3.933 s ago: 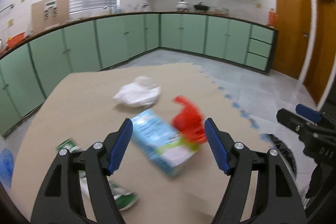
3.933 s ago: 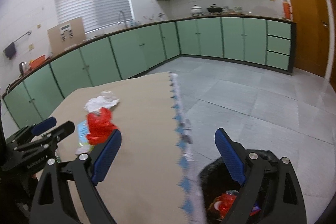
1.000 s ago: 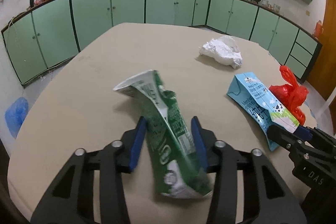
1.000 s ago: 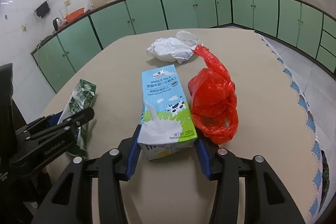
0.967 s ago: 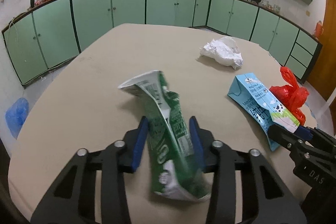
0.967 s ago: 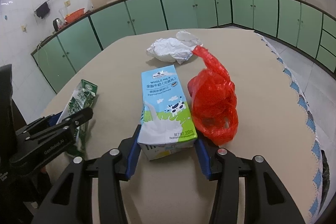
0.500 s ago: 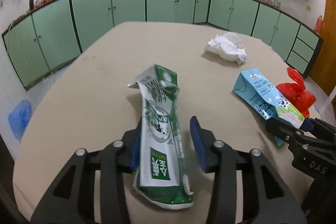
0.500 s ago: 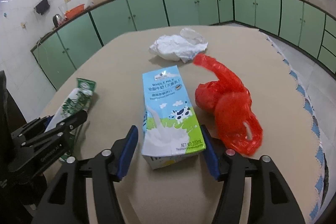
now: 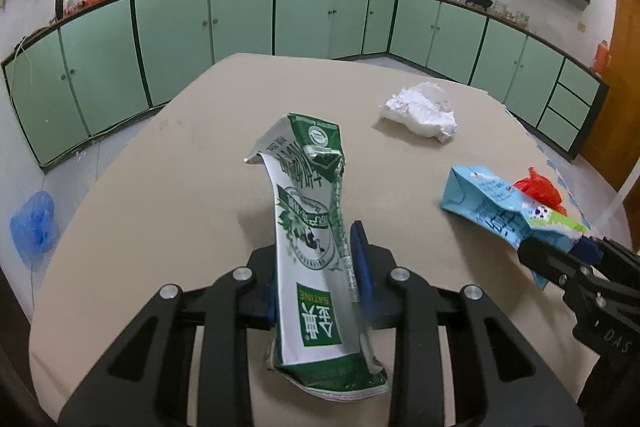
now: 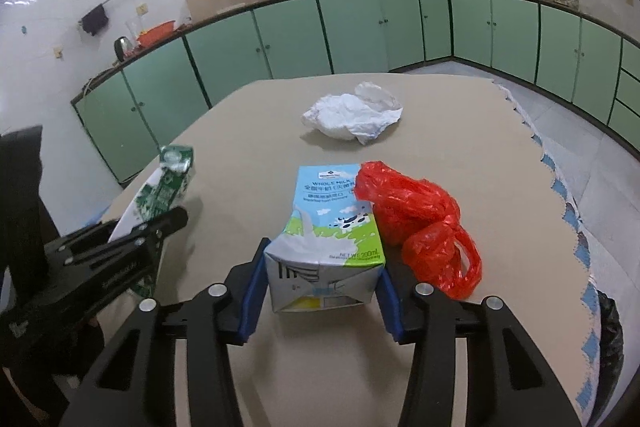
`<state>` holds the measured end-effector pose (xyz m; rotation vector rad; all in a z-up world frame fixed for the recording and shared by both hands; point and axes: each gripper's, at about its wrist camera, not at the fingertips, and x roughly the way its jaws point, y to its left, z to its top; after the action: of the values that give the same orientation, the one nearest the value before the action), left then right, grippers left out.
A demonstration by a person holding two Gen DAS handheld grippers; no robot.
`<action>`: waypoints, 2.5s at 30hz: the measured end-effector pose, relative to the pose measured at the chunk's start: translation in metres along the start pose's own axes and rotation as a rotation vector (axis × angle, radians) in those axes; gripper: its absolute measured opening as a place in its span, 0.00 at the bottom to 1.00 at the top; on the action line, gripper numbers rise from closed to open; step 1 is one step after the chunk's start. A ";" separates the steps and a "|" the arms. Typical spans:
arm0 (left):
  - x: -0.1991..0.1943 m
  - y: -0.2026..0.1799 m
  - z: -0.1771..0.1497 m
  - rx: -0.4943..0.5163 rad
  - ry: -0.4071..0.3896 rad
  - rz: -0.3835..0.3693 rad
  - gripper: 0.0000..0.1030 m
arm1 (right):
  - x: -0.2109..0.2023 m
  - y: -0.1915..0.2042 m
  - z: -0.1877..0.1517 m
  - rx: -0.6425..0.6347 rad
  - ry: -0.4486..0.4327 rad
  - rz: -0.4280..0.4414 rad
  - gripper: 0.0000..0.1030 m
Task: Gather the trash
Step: 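Lift and carry both cartons over the black bin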
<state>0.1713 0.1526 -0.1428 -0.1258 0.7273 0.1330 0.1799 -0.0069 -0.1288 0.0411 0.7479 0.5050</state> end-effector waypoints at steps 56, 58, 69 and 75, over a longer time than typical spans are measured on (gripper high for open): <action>-0.058 -0.137 0.026 0.203 -0.130 -0.287 0.27 | -0.144 -0.062 0.016 0.067 -0.259 -0.142 0.35; -0.058 -0.156 0.024 0.227 -0.131 -0.321 0.27 | -0.156 -0.079 0.010 0.093 -0.269 -0.186 0.35; -0.058 -0.271 0.001 0.349 -0.127 -0.504 0.27 | -0.213 -0.155 -0.028 0.230 -0.293 -0.389 0.35; -0.055 -0.318 -0.014 0.410 -0.114 -0.586 0.27 | -0.226 -0.189 -0.050 0.304 -0.286 -0.448 0.35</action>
<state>0.1739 -0.1664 -0.0945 0.0639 0.5662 -0.5628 0.0871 -0.2824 -0.0613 0.2191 0.5243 -0.0457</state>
